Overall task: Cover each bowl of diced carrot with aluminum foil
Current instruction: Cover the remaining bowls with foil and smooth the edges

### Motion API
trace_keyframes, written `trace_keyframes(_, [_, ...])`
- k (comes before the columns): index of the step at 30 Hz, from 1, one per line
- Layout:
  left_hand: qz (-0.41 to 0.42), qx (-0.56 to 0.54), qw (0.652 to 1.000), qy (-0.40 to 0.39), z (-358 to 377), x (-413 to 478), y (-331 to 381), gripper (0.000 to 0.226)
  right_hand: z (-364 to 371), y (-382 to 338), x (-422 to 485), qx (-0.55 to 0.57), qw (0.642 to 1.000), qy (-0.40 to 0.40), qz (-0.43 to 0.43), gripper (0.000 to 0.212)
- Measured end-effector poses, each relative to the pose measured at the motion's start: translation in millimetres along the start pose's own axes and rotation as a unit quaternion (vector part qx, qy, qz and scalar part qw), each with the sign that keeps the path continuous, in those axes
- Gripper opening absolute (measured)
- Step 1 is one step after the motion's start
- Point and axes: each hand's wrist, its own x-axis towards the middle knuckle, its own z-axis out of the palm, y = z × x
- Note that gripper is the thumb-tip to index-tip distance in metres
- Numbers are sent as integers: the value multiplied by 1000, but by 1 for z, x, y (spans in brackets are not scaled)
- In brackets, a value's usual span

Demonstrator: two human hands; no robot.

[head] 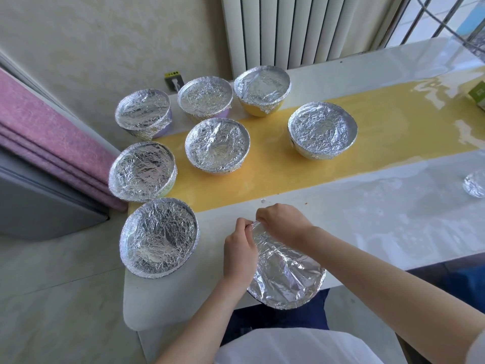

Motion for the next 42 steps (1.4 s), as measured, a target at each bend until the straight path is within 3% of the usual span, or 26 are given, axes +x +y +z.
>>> trace_keyframes(3, [8,4,1000,3,0,-1,1,16,-2,2,-4,1,1000,6,3,22])
trace_keyframes(7, [13,-4,1000,9,-1,-3,1,19,0,9,-8,93,995,23,1,27])
trace_keyframes(13, [-32,-33,998,32,-3,-6,-3,21,-6,30,-23,159,984,62,44,25])
trace_keyframes(20, [-5,-37,999,-7,-6,-4,-1,33,0,30,-30,204,973,68,79,28])
trace_keyframes(24, [17,-63,997,-48,-5,9,2,29,-1,29,-29,203,973,68,85,28])
trace_keyframes(35, [59,-14,998,-15,2,12,3,25,-9,21,-15,175,980,-6,96,29])
trace_keyframes(42, [67,-11,997,-22,4,13,2,25,-4,20,-11,188,978,1,95,31])
